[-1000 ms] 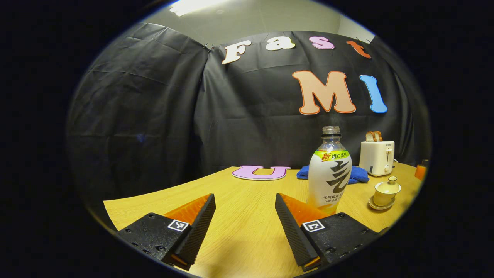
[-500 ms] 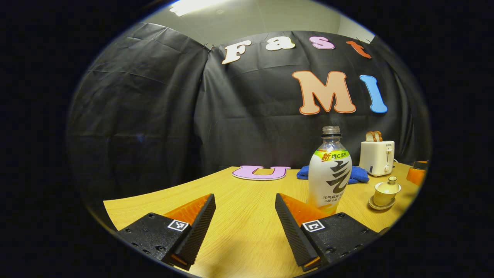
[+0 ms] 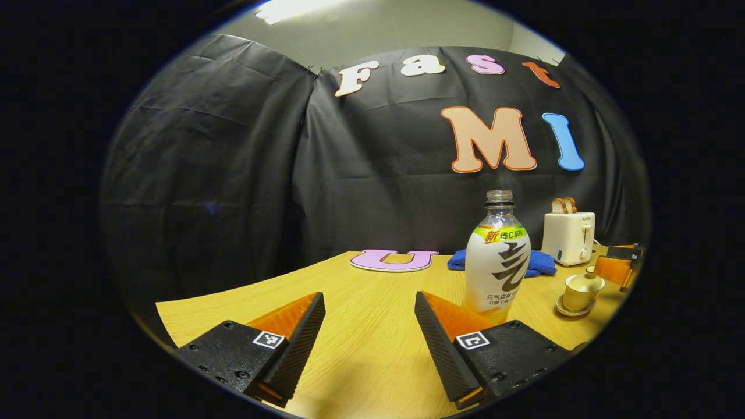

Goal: Open the teacup lid with one hand, grasp the water bottle and pour water into the teacup with the other hand; after pouring, place the water bottle on the coaster and then close the teacup lid.

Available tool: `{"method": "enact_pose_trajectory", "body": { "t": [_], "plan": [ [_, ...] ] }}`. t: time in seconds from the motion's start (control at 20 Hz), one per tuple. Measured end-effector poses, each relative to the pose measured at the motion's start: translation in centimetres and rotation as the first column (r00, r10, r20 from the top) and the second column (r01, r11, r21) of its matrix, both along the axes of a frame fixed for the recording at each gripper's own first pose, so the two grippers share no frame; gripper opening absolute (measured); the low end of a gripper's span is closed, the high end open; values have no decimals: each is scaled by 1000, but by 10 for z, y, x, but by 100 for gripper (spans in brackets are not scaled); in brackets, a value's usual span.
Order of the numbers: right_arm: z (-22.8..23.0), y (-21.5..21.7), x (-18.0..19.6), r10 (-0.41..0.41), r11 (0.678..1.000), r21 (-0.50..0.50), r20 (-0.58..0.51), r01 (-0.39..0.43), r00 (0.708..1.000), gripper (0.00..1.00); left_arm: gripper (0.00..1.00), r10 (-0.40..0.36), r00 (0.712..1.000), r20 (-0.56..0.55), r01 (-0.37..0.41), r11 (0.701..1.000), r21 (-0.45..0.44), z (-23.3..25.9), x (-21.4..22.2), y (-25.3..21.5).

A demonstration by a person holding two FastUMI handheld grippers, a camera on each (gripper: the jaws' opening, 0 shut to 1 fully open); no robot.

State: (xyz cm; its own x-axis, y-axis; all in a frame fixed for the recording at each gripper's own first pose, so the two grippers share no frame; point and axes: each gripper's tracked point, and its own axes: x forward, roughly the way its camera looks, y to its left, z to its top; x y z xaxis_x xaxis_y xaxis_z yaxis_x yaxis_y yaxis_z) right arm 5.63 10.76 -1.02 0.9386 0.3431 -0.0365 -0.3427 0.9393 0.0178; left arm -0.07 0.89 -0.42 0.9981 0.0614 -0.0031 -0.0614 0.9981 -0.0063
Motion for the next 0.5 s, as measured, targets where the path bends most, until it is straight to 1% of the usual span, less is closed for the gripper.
{"method": "enact_pose_trajectory", "body": {
  "t": [0.05,0.1,0.15,0.3,0.35,0.4,0.5],
  "plan": [
    [-1,2,1,1,1000,-2,-5,-1,1000,94,90,0,1000,0,0,1000,0,1,0,0],
    [-3,4,3,3,1000,-4,-13,-3,1000,100,90,0,1000,0,0,1000,0,0,0,0],
    [-6,6,5,7,1000,-8,-23,-7,1000,100,90,0,1000,0,0,1000,0,0,0,0],
    [-14,13,12,15,999,-28,-74,-17,997,94,90,0,1000,0,0,1000,-1,0,-1,0],
    [-18,14,15,17,999,-38,-94,-20,995,97,90,1,1000,0,-1,1000,-1,0,-1,0],
    [-21,17,16,19,999,-48,-113,-25,993,97,90,1,1000,-1,-1,1000,-1,0,-1,0],
    [-26,18,21,9,998,-58,-135,-17,991,87,90,1,1000,-1,-1,1000,-2,0,-1,0]
  ]
}}
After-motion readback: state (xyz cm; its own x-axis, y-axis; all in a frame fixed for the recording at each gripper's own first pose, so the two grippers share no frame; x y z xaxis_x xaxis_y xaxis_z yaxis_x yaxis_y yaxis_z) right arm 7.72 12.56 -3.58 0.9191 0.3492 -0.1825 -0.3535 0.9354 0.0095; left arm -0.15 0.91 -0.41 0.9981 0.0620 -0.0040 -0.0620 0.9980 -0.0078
